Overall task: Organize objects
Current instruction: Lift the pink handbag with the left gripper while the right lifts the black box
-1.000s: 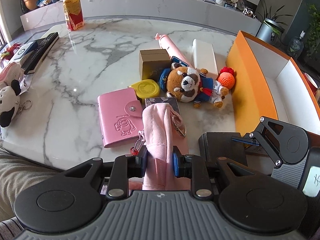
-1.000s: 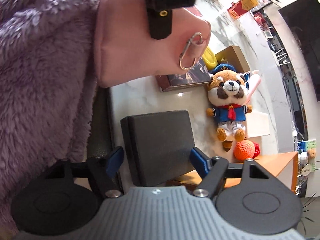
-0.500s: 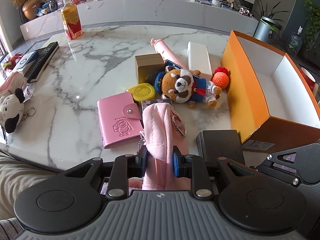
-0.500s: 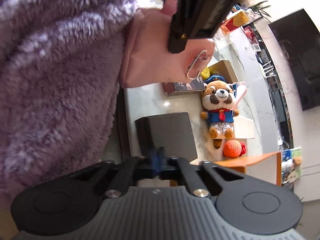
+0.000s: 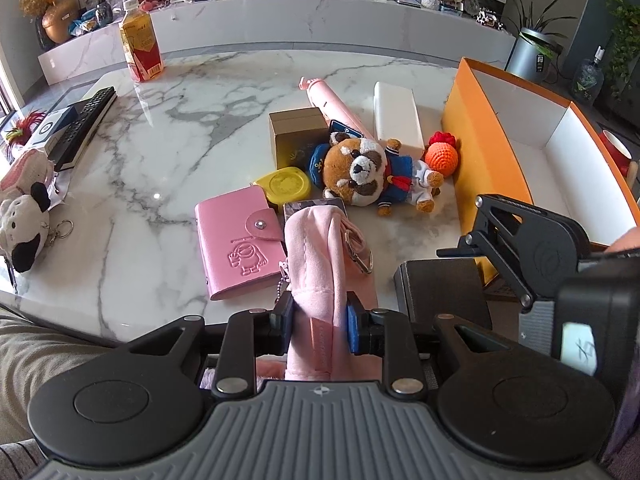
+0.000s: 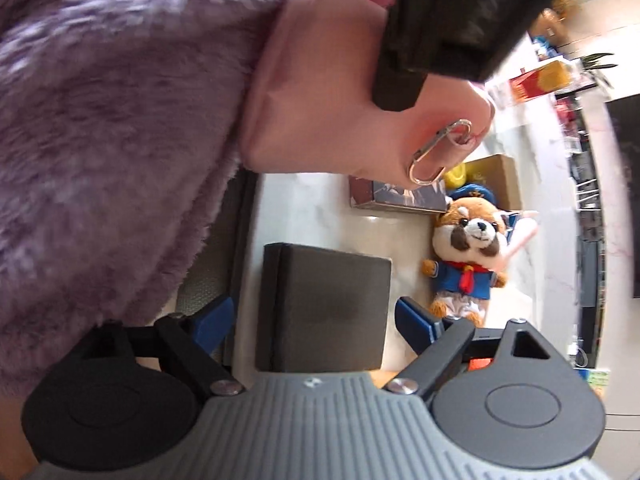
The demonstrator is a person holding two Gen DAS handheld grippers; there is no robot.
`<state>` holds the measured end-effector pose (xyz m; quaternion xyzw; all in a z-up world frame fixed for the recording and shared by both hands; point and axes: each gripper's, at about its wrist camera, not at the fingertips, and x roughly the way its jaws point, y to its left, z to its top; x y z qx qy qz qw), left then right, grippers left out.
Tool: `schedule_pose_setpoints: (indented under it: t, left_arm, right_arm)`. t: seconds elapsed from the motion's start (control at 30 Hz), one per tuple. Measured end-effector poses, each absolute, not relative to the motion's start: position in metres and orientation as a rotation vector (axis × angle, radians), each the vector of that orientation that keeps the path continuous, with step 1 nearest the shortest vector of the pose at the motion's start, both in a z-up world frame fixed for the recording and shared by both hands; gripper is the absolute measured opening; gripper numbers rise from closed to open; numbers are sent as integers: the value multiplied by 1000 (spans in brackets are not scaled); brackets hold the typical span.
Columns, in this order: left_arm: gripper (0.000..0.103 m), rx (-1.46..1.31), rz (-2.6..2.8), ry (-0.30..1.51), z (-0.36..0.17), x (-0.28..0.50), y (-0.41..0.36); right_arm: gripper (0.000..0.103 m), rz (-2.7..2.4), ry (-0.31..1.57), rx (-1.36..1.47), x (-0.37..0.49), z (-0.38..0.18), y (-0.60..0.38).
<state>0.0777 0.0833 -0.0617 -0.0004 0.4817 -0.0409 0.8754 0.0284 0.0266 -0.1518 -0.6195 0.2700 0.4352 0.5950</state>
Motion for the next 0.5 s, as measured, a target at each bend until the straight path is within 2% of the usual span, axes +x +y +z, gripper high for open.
schedule_pose_setpoints:
  t: [0.13, 0.23, 0.37, 0.5]
  left_arm:
    - [30, -5, -90, 1015, -65, 81, 85]
    - [30, -5, -95, 1018, -66, 82, 86]
    - [30, -4, -96, 1018, -68, 81, 87]
    - [30, -5, -92, 1015, -68, 80, 86]
  right_arm:
    - [93, 1010, 672, -1422, 40, -154, 35]
    - [88, 1008, 738, -1367, 42, -155, 37]
    - [80, 980, 702, -1344, 28, -151, 29]
    - [80, 950, 618, -1381, -1, -154, 21]
